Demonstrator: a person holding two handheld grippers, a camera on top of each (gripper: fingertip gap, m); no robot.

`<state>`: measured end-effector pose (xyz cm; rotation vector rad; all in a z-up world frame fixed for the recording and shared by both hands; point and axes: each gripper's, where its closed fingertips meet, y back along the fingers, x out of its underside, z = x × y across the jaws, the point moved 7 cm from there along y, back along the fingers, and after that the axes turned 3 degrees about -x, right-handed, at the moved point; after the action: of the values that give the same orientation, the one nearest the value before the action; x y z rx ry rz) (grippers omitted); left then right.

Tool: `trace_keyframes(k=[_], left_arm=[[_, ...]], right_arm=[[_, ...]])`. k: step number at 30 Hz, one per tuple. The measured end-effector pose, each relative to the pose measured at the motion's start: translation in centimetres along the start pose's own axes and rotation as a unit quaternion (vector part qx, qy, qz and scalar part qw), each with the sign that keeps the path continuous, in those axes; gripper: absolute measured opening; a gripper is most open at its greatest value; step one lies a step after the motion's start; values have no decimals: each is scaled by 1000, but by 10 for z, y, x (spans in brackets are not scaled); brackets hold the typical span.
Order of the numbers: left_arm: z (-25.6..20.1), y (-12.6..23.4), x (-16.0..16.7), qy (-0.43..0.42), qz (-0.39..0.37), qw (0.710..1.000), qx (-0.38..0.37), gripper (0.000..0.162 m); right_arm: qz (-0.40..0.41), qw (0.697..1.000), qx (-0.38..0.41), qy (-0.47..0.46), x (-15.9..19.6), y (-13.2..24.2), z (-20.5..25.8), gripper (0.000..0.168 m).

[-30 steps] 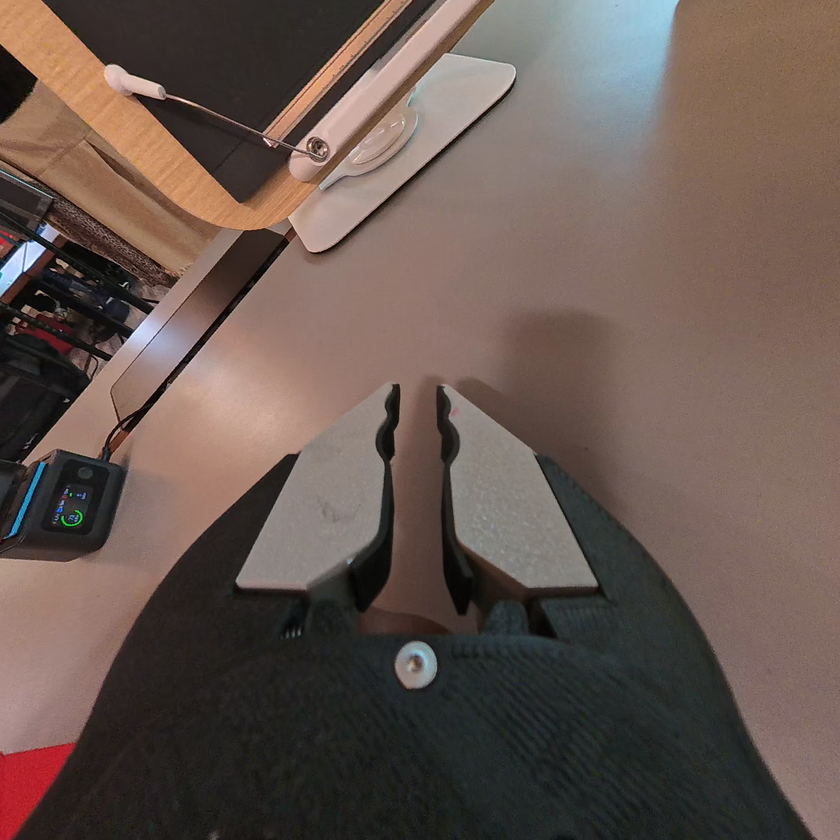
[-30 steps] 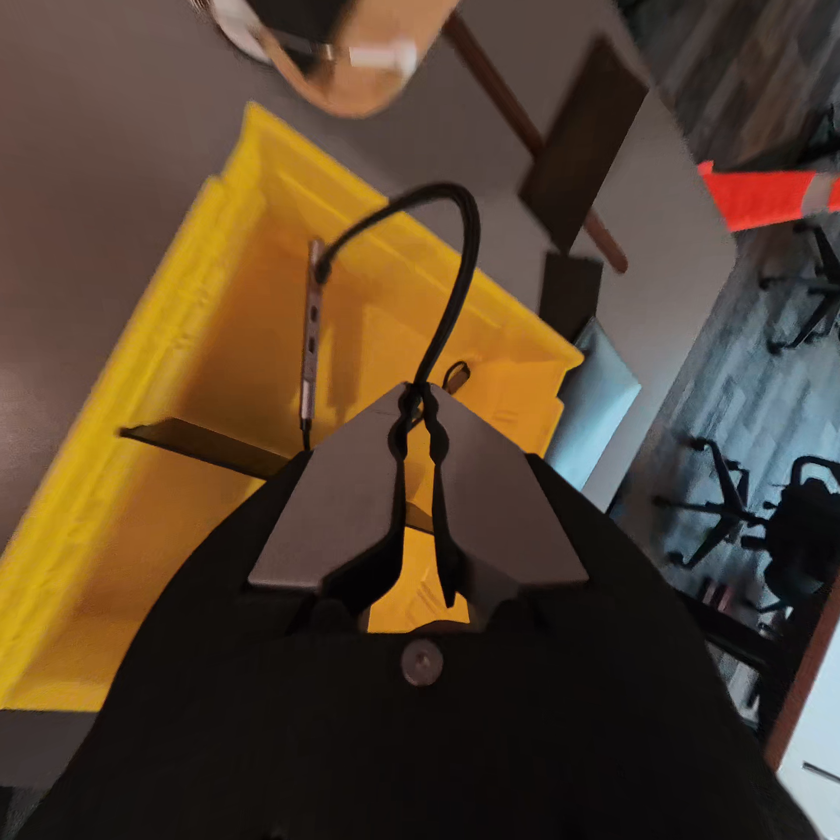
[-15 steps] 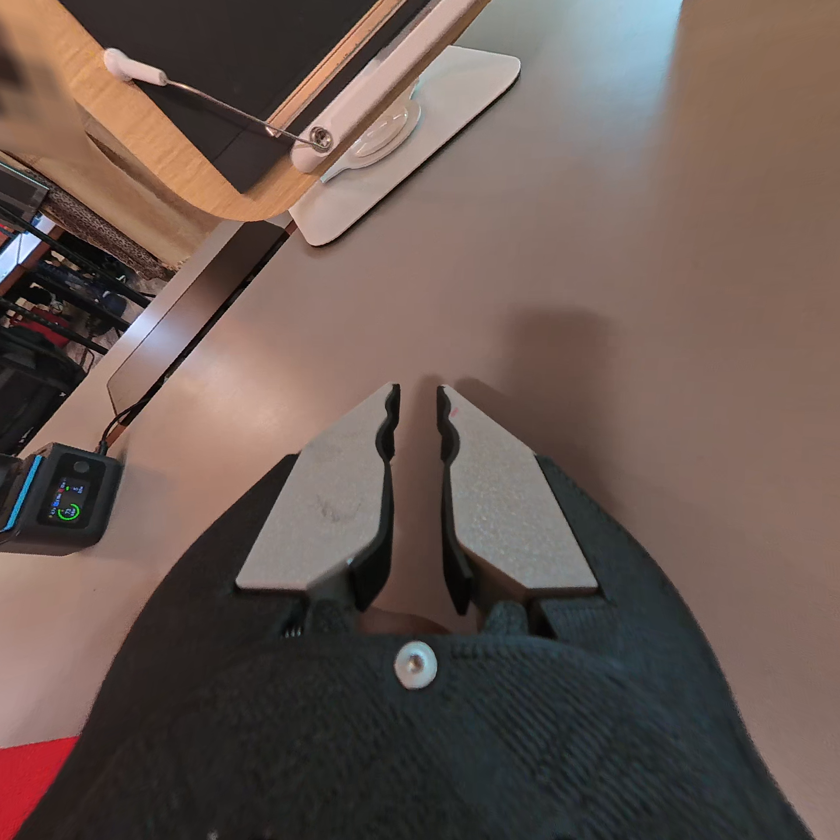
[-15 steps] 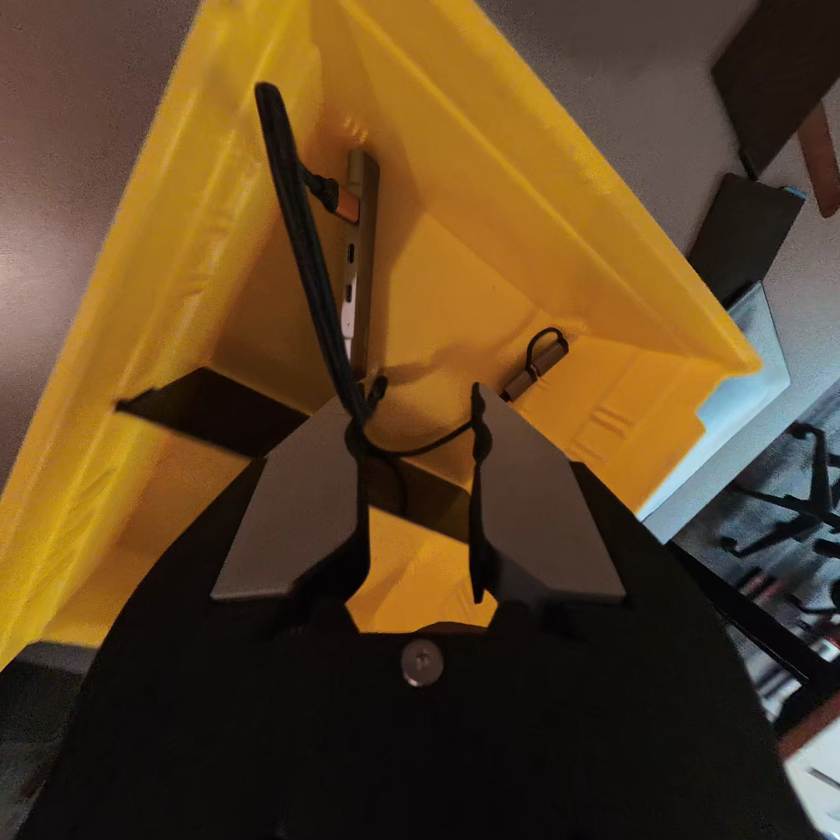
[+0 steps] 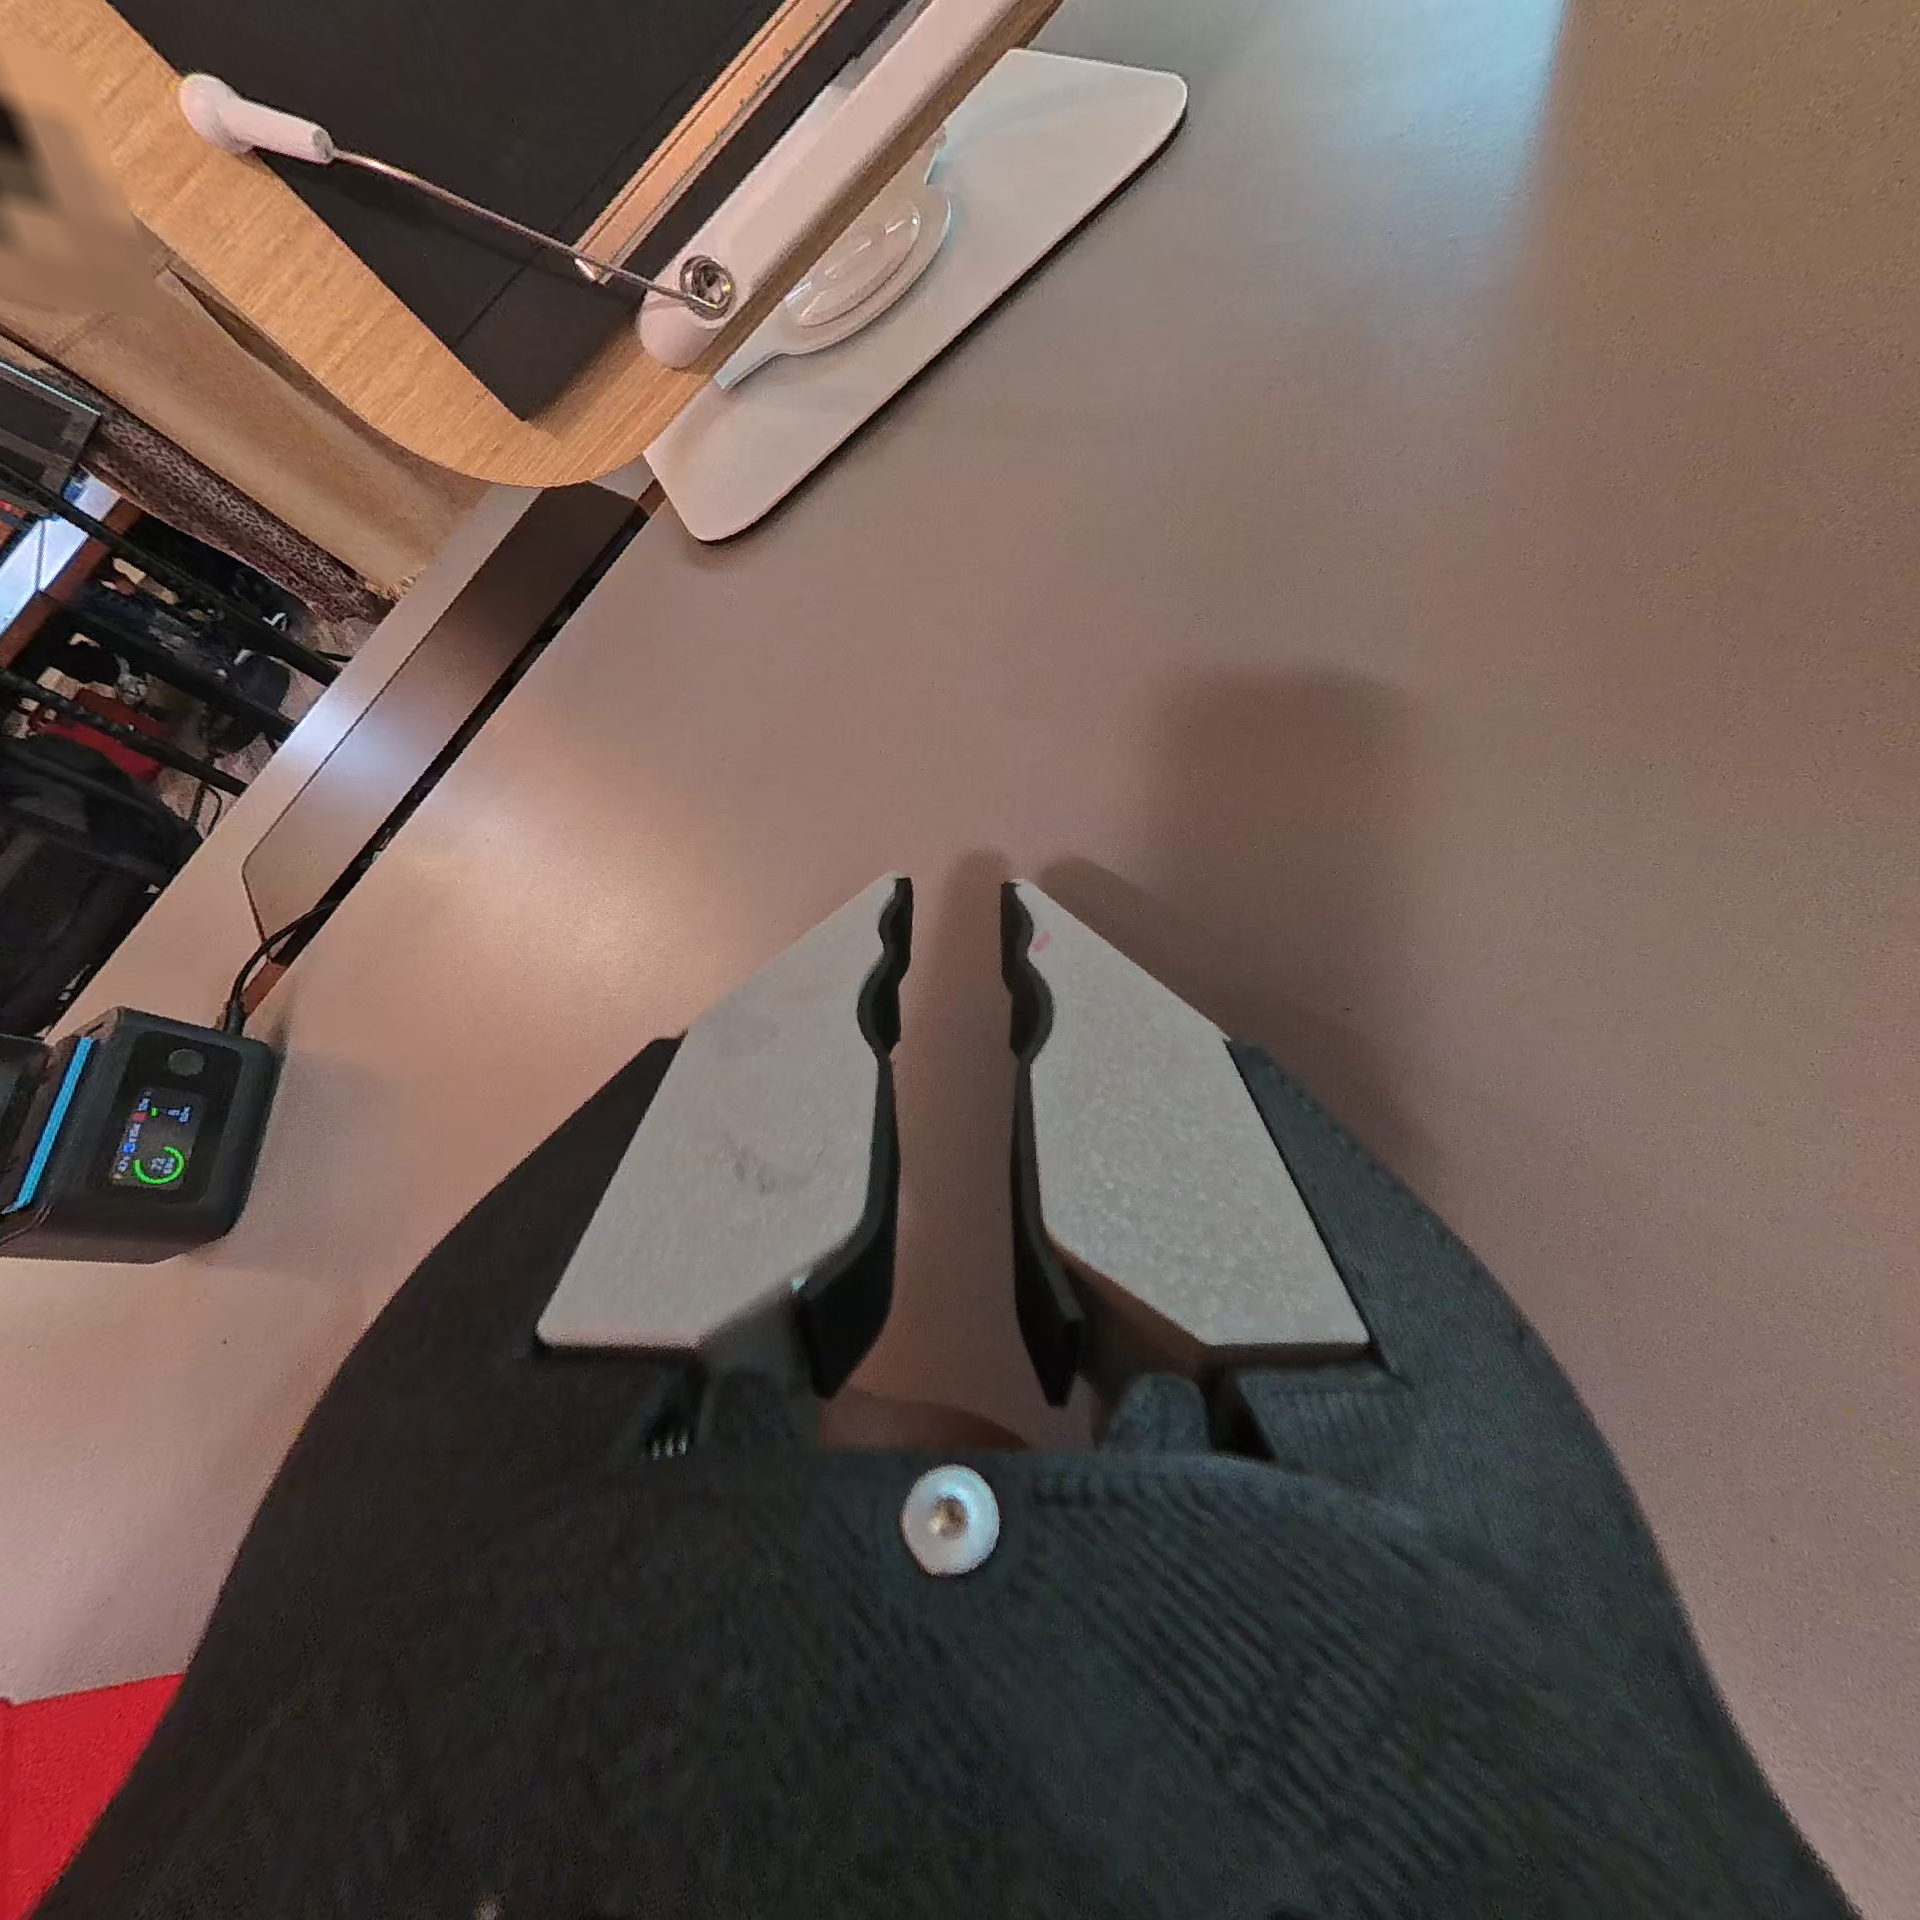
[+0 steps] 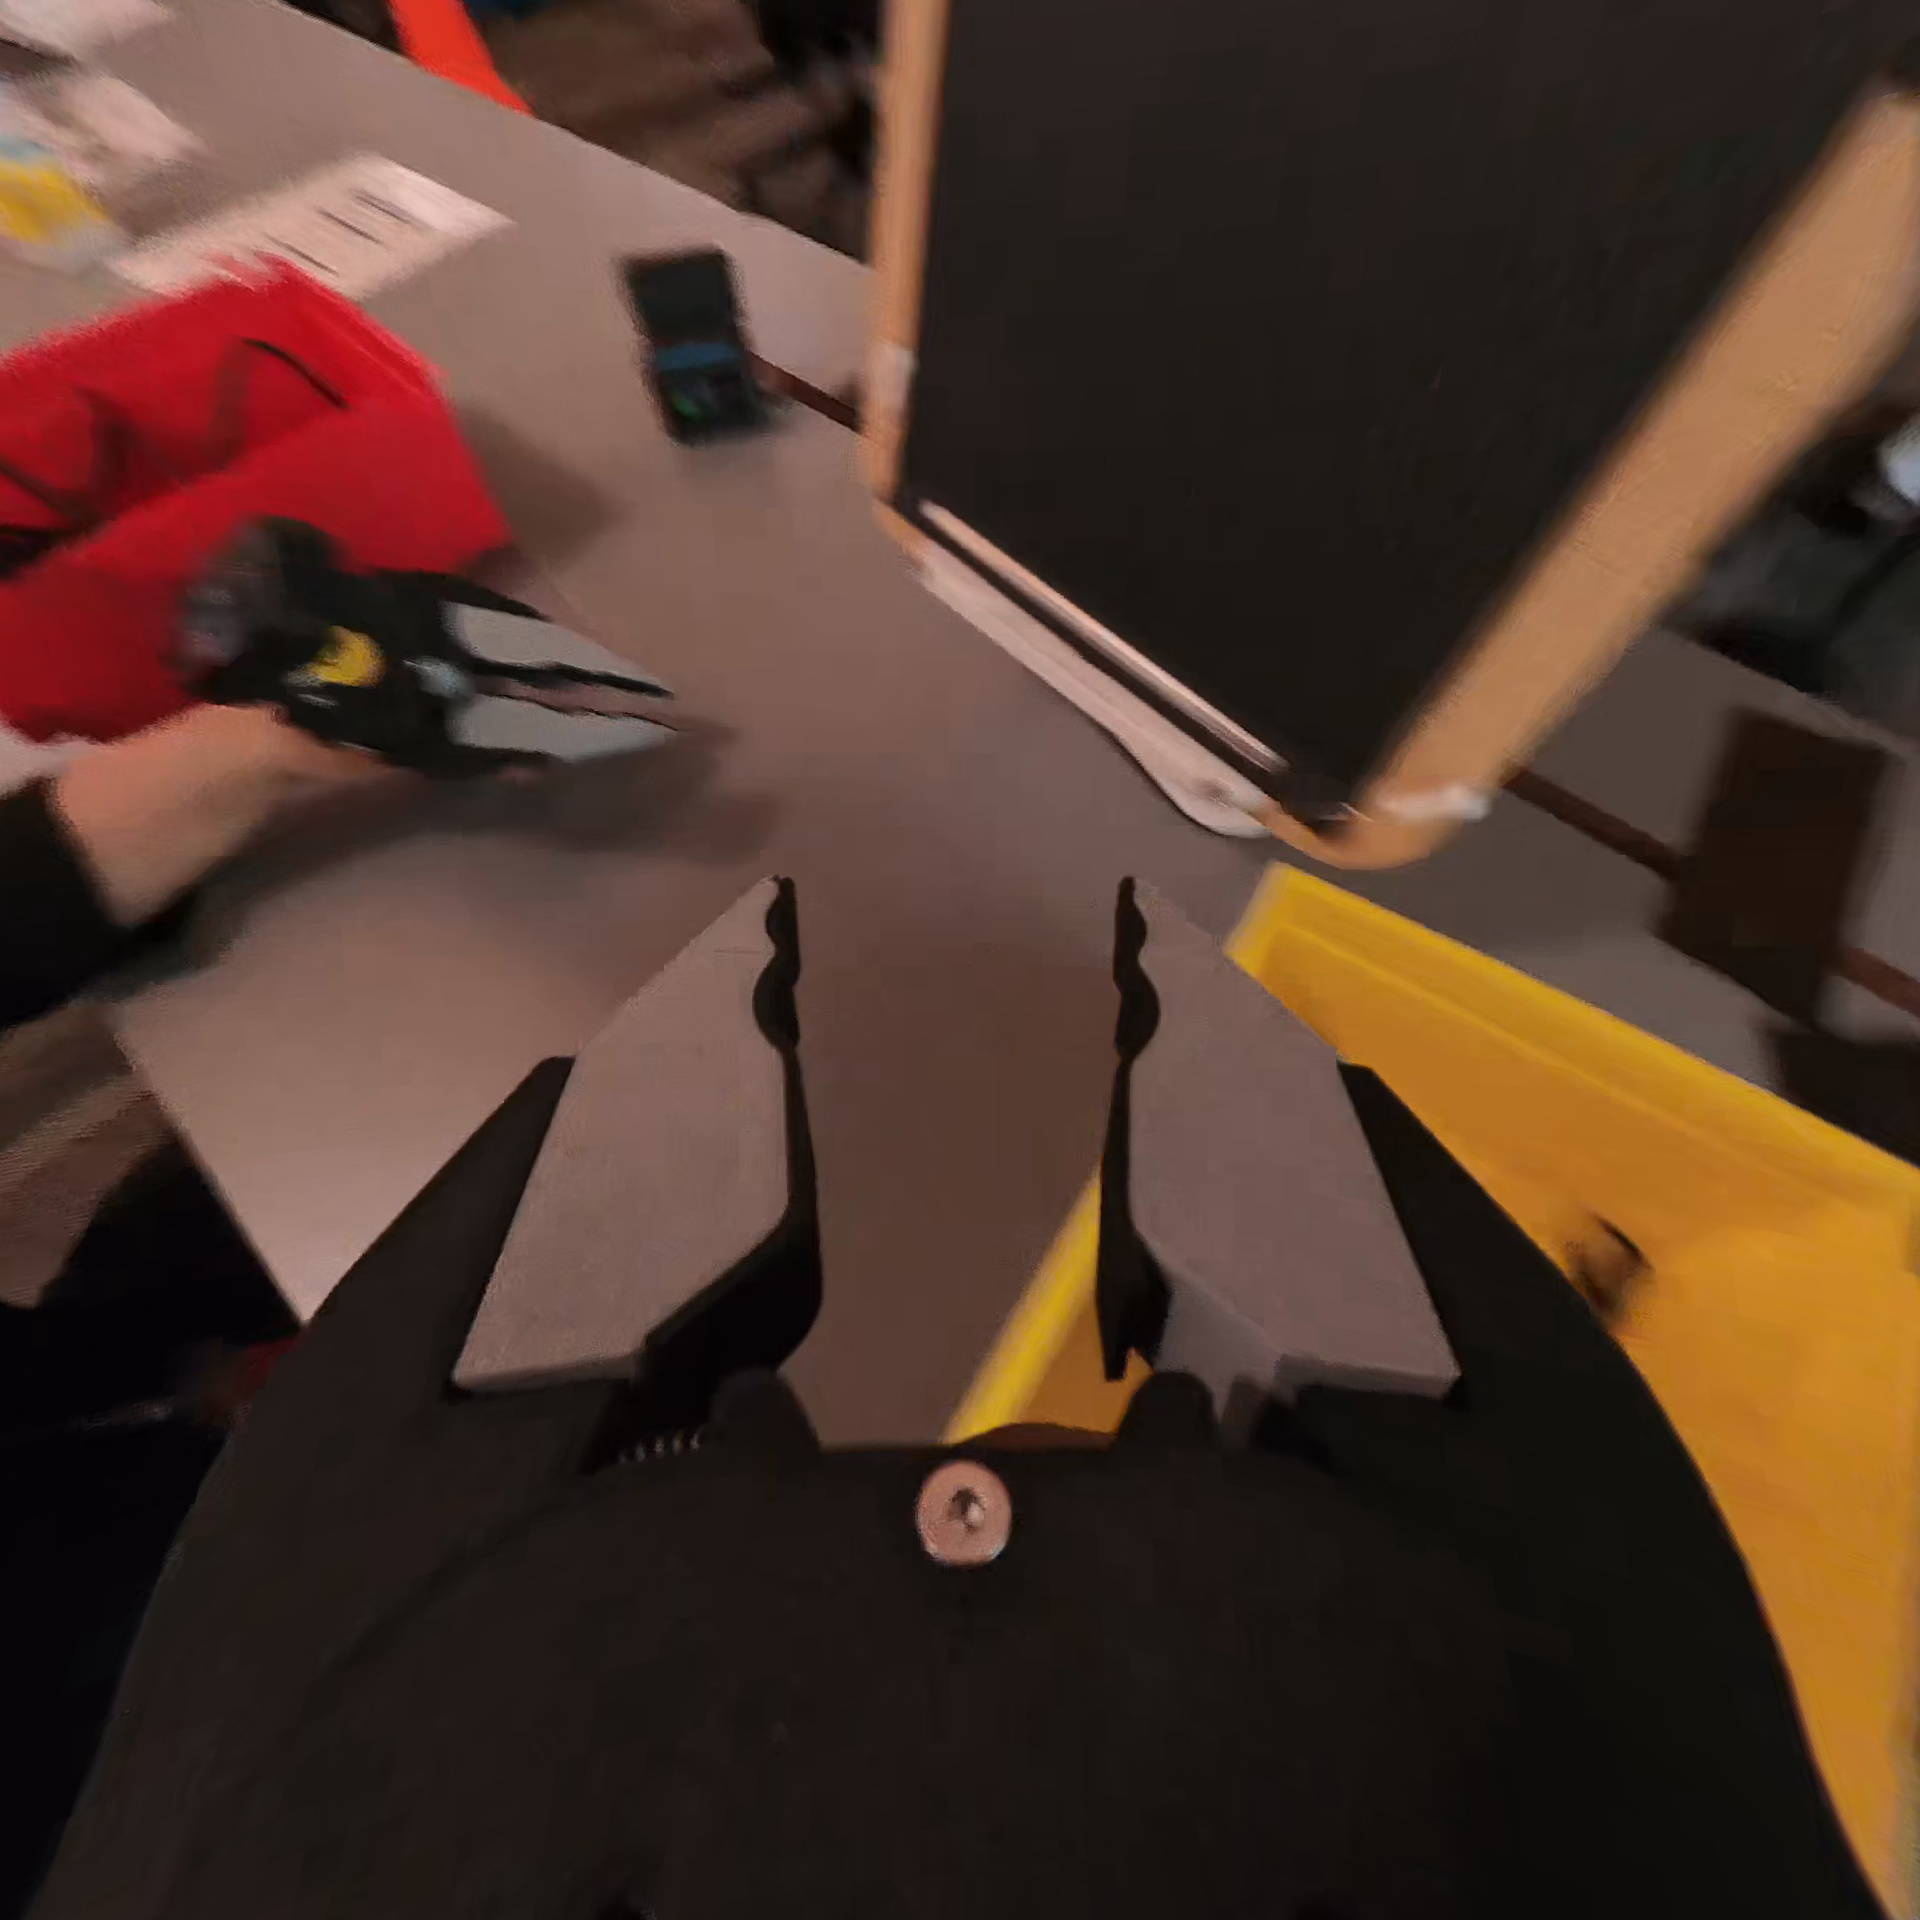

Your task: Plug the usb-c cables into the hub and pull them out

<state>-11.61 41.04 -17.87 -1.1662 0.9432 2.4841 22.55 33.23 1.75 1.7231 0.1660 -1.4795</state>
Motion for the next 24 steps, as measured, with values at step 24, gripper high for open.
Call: trace_keyframes(k=[24], left_arm=[[19, 1, 10, 58, 35, 996, -62, 19]], right_arm=[[64, 990, -98, 81, 101, -239, 99, 48]])
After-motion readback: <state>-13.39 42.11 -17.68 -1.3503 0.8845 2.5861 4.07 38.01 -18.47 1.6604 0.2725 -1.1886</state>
